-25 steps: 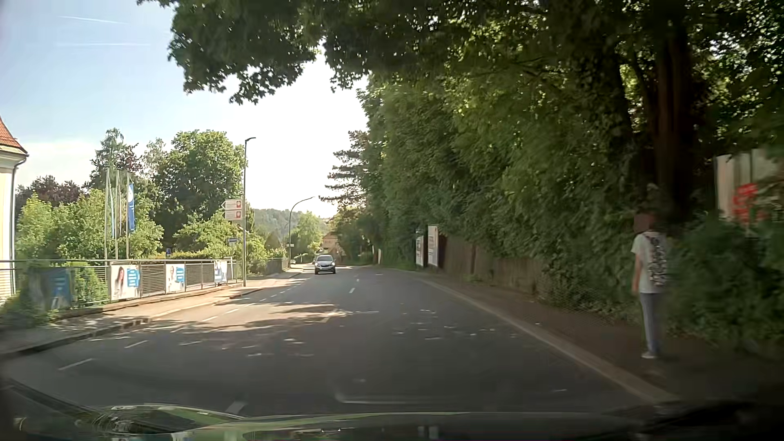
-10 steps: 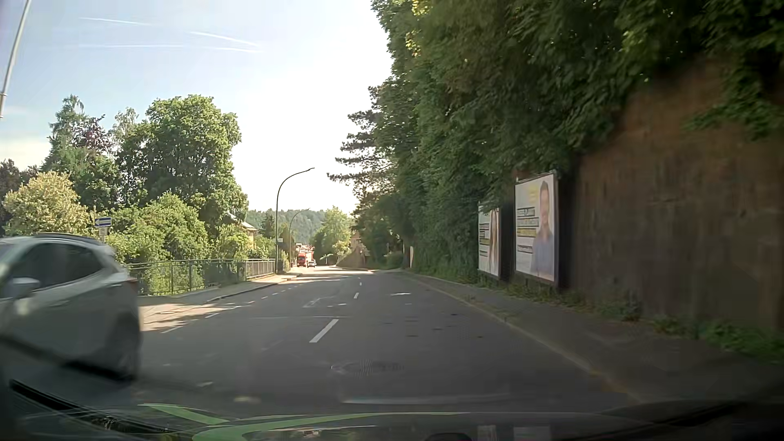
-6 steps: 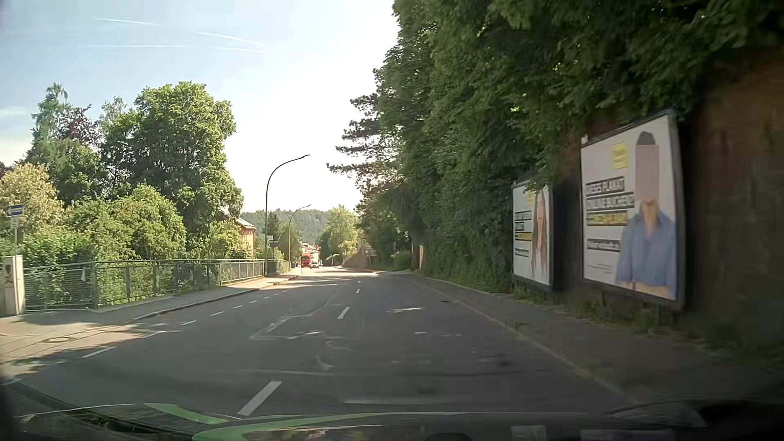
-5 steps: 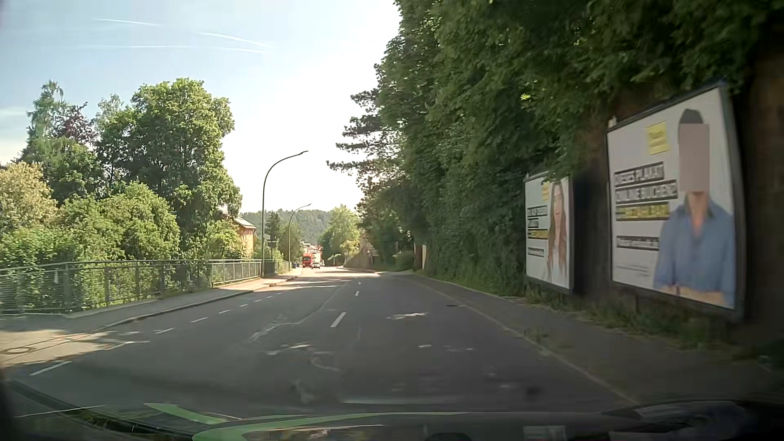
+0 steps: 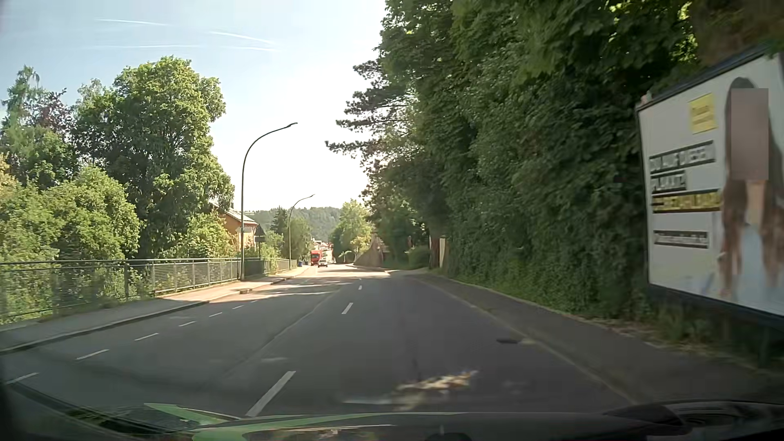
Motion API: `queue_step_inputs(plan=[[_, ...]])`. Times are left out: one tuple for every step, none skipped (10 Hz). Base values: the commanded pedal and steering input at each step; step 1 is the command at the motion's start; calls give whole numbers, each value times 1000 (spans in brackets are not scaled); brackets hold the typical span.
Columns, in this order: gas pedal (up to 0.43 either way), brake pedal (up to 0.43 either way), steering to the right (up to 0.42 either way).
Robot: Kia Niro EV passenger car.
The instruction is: Follow the waypoints while adhering to traffic rules and regulations
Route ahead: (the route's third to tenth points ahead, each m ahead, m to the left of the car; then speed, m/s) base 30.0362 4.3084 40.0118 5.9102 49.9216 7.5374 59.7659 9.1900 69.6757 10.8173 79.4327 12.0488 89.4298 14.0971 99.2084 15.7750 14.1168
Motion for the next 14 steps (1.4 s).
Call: queue_step_inputs(plan=[[39, 0, -21], [39, 0, -21], [39, 0, -21], [39, 0, -21], [28, 0, -21], [28, 0, -21], [28, 0, -21], [28, 0, -21], [28, 0, -21], [28, 0, -21], [28, 0, -21], [28, 0, -21], [28, 0, -21], [28, 0, -21]])
